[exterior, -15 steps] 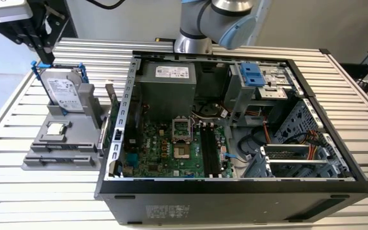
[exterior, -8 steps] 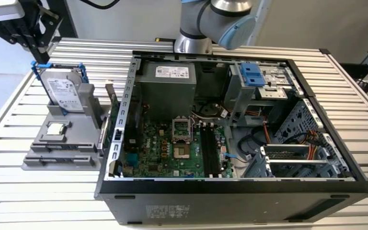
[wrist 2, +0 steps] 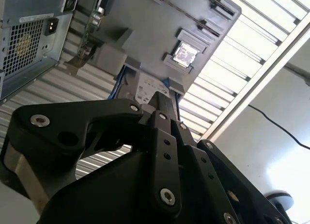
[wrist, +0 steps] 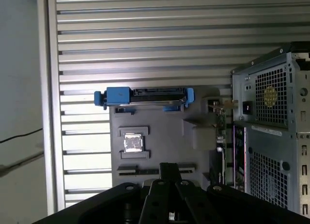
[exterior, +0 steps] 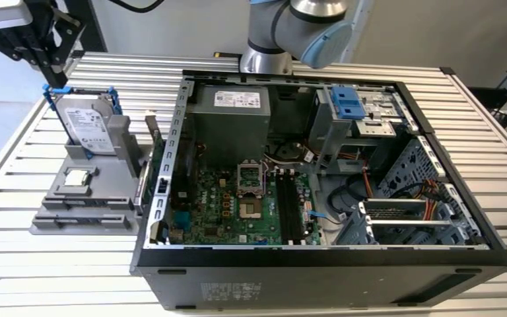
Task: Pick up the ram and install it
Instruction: 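Reach for the ram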
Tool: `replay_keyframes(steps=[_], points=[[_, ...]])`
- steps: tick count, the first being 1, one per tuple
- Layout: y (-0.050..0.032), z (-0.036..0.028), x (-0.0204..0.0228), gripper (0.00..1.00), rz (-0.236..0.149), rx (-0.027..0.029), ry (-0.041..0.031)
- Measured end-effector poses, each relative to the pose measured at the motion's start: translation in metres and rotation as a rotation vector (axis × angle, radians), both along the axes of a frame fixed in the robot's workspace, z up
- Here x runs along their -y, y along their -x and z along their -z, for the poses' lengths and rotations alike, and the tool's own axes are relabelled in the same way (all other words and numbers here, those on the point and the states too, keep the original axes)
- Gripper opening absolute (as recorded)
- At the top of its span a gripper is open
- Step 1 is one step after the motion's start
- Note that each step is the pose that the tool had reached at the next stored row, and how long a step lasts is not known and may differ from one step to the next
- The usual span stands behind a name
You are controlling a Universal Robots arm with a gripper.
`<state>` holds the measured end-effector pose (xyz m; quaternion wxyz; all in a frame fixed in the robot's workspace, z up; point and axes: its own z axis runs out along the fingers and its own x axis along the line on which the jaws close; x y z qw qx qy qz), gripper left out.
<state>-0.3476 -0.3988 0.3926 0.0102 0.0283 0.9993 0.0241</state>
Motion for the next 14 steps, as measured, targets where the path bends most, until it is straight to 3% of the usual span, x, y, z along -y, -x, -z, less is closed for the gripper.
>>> replay_keyframes(steps=[14], points=[[0.0183, 0.0, 0.0004, 0.0, 0.0, 0.0002, -0.0001]])
